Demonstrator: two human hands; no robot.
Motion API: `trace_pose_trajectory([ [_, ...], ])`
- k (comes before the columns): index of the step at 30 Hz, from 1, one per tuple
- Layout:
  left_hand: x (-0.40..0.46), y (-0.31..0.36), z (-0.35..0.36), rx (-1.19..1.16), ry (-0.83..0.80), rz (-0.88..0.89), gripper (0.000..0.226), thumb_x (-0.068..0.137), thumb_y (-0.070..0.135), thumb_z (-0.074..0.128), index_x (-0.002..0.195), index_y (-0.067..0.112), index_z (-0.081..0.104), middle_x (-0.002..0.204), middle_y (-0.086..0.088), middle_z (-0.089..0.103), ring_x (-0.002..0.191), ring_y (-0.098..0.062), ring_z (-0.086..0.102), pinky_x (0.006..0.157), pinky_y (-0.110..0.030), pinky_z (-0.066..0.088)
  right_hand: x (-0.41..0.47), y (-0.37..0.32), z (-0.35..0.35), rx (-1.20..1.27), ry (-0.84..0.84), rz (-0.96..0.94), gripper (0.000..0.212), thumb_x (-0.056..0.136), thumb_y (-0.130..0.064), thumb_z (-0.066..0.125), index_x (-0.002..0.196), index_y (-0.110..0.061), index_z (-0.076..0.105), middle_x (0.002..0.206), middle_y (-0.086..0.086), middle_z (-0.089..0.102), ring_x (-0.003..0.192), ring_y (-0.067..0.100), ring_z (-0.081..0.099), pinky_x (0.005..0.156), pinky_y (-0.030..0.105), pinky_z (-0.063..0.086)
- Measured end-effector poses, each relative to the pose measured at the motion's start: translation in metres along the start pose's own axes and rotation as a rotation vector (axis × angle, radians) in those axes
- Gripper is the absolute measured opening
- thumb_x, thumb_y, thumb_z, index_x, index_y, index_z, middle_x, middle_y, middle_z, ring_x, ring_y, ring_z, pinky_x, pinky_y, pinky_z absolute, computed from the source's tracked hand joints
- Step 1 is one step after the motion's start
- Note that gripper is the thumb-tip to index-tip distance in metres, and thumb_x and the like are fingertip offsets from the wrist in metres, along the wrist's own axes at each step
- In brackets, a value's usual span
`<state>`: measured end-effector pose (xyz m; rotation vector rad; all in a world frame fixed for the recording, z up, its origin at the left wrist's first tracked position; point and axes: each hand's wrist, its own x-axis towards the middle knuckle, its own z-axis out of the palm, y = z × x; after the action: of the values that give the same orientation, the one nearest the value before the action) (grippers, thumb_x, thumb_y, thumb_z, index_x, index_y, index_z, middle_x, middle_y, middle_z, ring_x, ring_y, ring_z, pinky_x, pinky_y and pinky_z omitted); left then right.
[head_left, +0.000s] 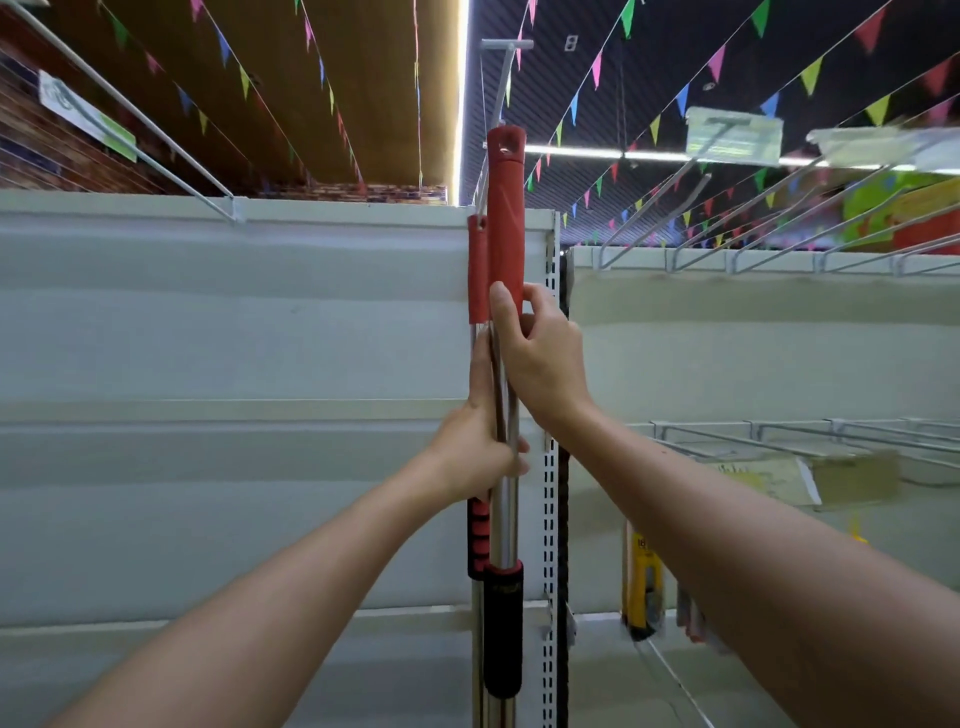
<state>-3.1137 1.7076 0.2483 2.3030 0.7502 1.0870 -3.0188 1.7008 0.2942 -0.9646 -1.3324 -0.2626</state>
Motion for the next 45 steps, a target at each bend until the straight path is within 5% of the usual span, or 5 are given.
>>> trace_pose_trajectory([
  [9,0.008,0.009,-0.004,0.001,-0.014,-0.010,0.123,0.079,-0.003,0.066,0.137,0.050,-0.028,0.096,-0.015,0.067,0.080,-0.029,0.069,0.068,-0.045,0.060,0.010,0.001,-0.004,-0.025,0.040,-0.036,0.036,0.097,-0.041,0.045,0.111,-0.009,0.055,0.056,-0.007,0.052,0.044,0.005,0.047,0.050,0.024,0.040],
  [20,0.006,0.017,-0.007,0.045,-0.037,0.017,0.129,0.076,-0.002,0.072,0.138,0.046,-0.030,0.086,-0.007,0.066,0.070,-0.017,0.068,0.058,-0.035,0.060,0.011,-0.001,-0.004,-0.059,0.140,-0.076,0.034,0.097,-0.040,0.045,0.104,-0.009,0.059,0.069,0.005,0.065,0.060,0.021,0.061,0.062,0.037,0.051],
  [27,0.003,0.022,-0.014,0.051,-0.019,0.025,0.130,0.075,-0.003,0.073,0.139,0.044,-0.031,0.090,-0.011,0.066,0.076,-0.022,0.069,0.063,-0.037,0.061,0.013,-0.010,-0.001,-0.055,0.132,-0.117,0.033,0.098,-0.036,0.045,0.105,-0.007,0.060,0.072,0.004,0.065,0.057,0.014,0.058,0.055,0.016,0.044],
  [32,0.008,0.022,-0.018,0.057,0.004,0.031,0.132,0.074,-0.003,0.073,0.137,0.045,-0.032,0.090,-0.010,0.067,0.077,-0.022,0.069,0.066,-0.039,0.061,0.020,-0.011,0.004,-0.065,0.125,-0.113,0.035,0.098,-0.039,0.044,0.105,-0.008,0.060,0.077,0.006,0.068,0.065,0.022,0.065,0.067,0.041,0.053],
  [45,0.019,0.015,-0.018,0.049,0.007,-0.019,0.129,0.077,-0.001,0.072,0.137,0.044,-0.033,0.095,-0.011,0.066,0.081,-0.023,0.068,0.069,-0.043,0.060,0.027,0.001,0.011,-0.087,0.049,-0.085,0.037,0.098,-0.042,0.043,0.109,-0.010,0.057,0.079,0.004,0.067,0.069,0.021,0.066,0.068,0.042,0.055],
])
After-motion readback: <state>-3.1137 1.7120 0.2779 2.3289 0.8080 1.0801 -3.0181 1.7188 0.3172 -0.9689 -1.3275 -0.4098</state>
